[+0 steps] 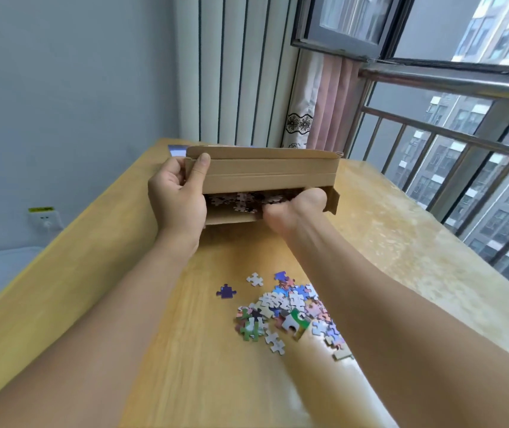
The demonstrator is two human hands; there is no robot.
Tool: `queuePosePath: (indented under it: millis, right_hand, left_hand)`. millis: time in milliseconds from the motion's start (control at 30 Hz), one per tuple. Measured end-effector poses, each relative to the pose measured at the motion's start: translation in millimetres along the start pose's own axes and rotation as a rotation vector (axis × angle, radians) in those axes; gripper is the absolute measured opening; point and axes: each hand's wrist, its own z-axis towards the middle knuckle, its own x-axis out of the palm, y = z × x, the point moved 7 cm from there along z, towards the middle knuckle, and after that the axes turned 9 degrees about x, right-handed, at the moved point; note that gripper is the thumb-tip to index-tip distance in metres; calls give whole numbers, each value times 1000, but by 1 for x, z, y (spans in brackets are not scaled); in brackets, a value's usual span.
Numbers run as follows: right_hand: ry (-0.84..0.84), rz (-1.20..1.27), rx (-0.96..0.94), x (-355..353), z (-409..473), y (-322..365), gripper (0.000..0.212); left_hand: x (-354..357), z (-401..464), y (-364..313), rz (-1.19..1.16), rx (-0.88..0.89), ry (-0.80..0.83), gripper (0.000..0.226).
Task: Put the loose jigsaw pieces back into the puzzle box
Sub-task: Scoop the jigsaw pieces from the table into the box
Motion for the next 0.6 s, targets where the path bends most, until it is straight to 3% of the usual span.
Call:
queuePosePath:
  millis: [100,267,333,400,467,600]
  right_hand:
    - [69,81,-26,2,6,0,40]
    - [106,-390,-84,-2,18,11,71]
    - [113,-605,-97,-6,13,17,67]
    - [155,-840,-143,-8,4,23,50]
    - [166,-1222,-290,-9,-5,34,40]
    - [291,-2326,-1001,-2,-26,36,32]
  left_hand:
    - [-1,-1,1,14,4,-1,62]
    - [-3,-2,-2,13,-8,-29,51]
    - [-4,-2,-3,18,-27,-40,40]
    - [-6,-1,-5,15,-31,-49,34]
    - [-8,0,-8,18,-23,-59,32]
    - [-9,1,-9,23,-27,-64,33]
